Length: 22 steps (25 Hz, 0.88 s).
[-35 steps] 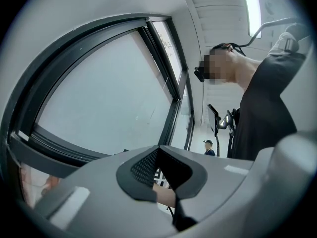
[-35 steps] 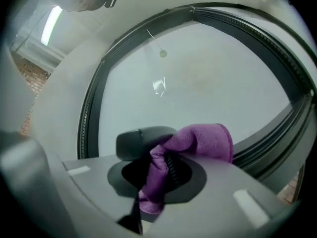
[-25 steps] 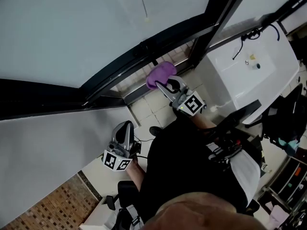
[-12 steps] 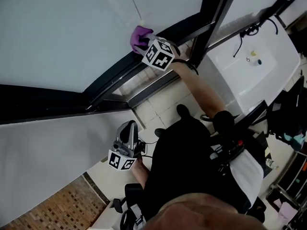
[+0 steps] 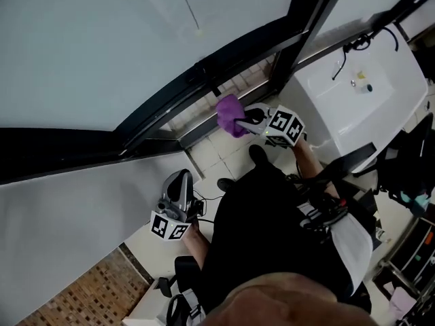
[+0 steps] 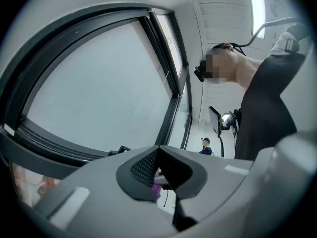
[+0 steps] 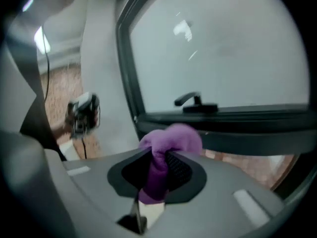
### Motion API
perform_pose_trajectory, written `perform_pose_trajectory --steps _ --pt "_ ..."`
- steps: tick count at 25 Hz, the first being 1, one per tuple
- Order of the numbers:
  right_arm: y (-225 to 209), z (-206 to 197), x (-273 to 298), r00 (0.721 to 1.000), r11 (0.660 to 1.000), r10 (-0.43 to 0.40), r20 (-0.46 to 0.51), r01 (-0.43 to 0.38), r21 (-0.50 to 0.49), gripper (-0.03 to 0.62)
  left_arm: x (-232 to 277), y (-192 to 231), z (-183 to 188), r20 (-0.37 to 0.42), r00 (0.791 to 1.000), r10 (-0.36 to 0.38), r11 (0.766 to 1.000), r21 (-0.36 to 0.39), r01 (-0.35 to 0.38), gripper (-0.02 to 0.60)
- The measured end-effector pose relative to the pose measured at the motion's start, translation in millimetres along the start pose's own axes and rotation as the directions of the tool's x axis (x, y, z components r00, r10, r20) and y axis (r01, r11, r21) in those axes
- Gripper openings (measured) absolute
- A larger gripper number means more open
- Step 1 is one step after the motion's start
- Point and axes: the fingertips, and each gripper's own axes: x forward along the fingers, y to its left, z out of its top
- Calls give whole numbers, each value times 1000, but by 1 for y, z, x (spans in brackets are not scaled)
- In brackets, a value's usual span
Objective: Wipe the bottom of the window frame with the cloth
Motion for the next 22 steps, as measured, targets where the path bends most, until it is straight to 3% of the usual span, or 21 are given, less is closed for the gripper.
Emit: perform_pose_trajectory --steps 1,2,4,5,7,9,10,11,15,19,21,22 --pt "-16 18 -10 991 998 -32 131 23 64 63 4 -2 -1 -9 1000 -11 1000 -1 11 0" --pt "-35 43 -19 965 994 -87 248 70 78 63 8 -4 -2 -15 1000 -22 1000 -1 22 0" --pt "-72 92 -19 910 972 -201 362 231 -41 63 15 -9 -3 -26 999 -43 999 3 43 0" --pt "-87 109 -9 901 938 -243 359 313 -151 63 18 -13 -3 -32 998 -53 999 7 53 0" --pt "-112 128 22 910 820 -312 272 403 -407 64 25 -23 -5 -44 997 -68 998 16 69 0" --pt "-125 128 56 926 690 -343 157 362 -626 64 28 -31 -7 -49 996 -68 997 23 70 0" --pt "-125 125 68 937 648 -330 119 316 -693 64 27 -33 -7 -49 997 -63 998 25 65 0" --pt "-122 122 74 947 628 -304 99 278 -727 62 25 -33 -7 -48 997 -56 998 27 57 0" --pt "-92 109 60 981 650 -162 104 185 -737 63 17 -23 -6 -45 999 -28 999 19 29 0" --pt "-52 84 27 992 657 -79 96 124 -744 63 26 -24 -8 -52 998 -38 999 9 39 0" --pt "-20 61 8 999 664 -8 39 34 -747 63 34 -28 -11 -62 997 -56 998 7 57 0" --pt "0 48 -3 997 680 73 4 -47 -731 63 38 -30 -12 -66 996 -66 998 5 66 0"
